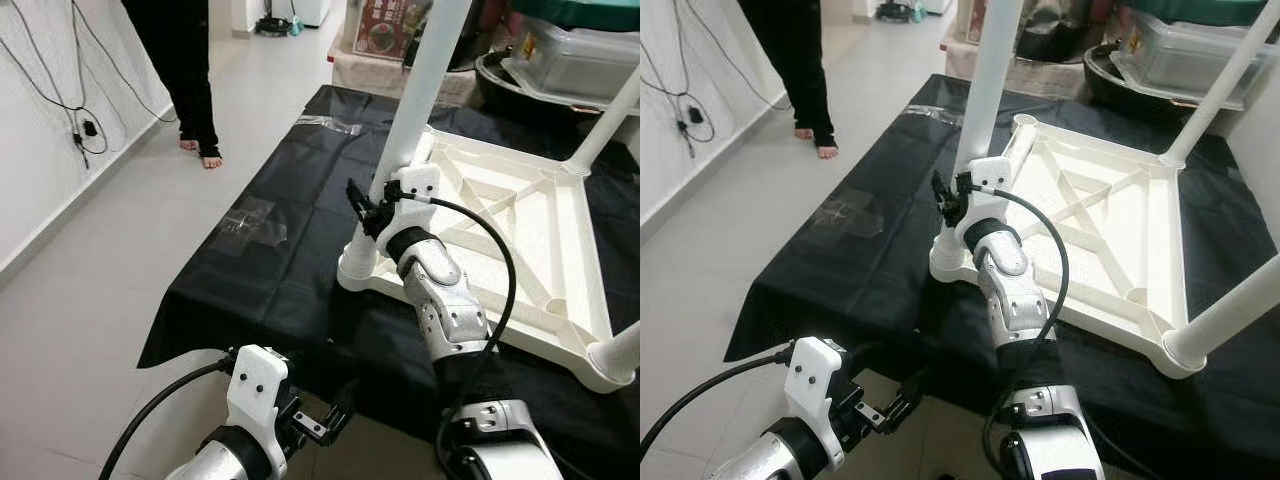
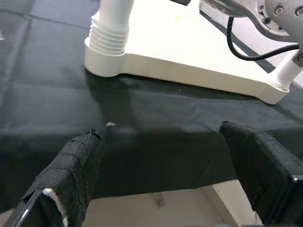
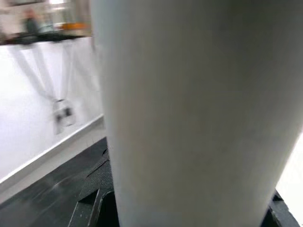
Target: Building children table
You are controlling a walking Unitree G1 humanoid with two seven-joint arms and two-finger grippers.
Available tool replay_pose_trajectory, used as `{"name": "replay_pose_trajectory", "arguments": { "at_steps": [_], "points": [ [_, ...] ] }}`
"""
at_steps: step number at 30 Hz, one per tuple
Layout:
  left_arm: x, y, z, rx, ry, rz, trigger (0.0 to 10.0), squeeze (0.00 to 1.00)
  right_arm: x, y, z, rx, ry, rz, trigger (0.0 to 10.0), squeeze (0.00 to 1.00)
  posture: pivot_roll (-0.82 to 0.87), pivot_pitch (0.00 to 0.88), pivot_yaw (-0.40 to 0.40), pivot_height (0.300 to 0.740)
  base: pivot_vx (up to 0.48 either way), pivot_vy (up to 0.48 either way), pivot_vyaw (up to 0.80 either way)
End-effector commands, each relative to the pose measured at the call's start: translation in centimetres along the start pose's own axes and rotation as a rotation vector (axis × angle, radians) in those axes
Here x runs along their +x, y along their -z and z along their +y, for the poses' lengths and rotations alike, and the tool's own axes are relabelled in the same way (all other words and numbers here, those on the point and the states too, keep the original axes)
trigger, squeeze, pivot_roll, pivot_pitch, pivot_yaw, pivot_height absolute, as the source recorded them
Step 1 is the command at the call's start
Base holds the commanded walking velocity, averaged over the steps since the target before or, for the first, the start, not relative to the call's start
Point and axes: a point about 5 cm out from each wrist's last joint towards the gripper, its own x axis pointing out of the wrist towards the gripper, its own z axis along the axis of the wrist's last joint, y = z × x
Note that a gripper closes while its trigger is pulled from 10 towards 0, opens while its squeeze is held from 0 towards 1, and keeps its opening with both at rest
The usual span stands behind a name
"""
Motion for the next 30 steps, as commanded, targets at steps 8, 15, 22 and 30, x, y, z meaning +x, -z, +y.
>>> {"name": "replay_pose_trajectory", "arguments": {
  "at_steps": [8, 15, 22, 30],
  "points": [
    [0.0, 0.4, 0.1, -0.008, -0.008, 0.015, 10.0, 0.0, 0.5, -1.3, -1.9, 0.08, 0.204, -0.055, 10.0, 0.0, 0.11, 0.173, -0.083, 0.74, 0.0, 0.0, 0.0],
    [-0.1, 0.4, 0.1, -0.009, -0.009, 0.015, 10.0, 0.0, 0.8, -13.4, -0.8, 0.12, 0.037, -0.589, 10.0, 0.0, 0.1, 0.174, -0.076, 0.74, 0.0, 0.0, 0.0],
    [-0.1, 0.5, 0.1, -0.008, -0.004, 0.016, 10.0, 0.0, 0.2, -16.3, 1.3, 0.024, -0.116, -0.723, 10.0, 0.0, 0.1, 0.168, -0.077, 0.74, 0.0, 0.0, 0.0],
    [0.0, 0.5, 0.1, -0.005, -0.003, 0.017, 10.0, 0.0, 0.6, -15.5, 1.3, 0.078, -0.107, -0.685, 10.0, 0.0, 0.1, 0.162, -0.078, 0.74, 0.0, 0.0, 0.0]
  ]
}}
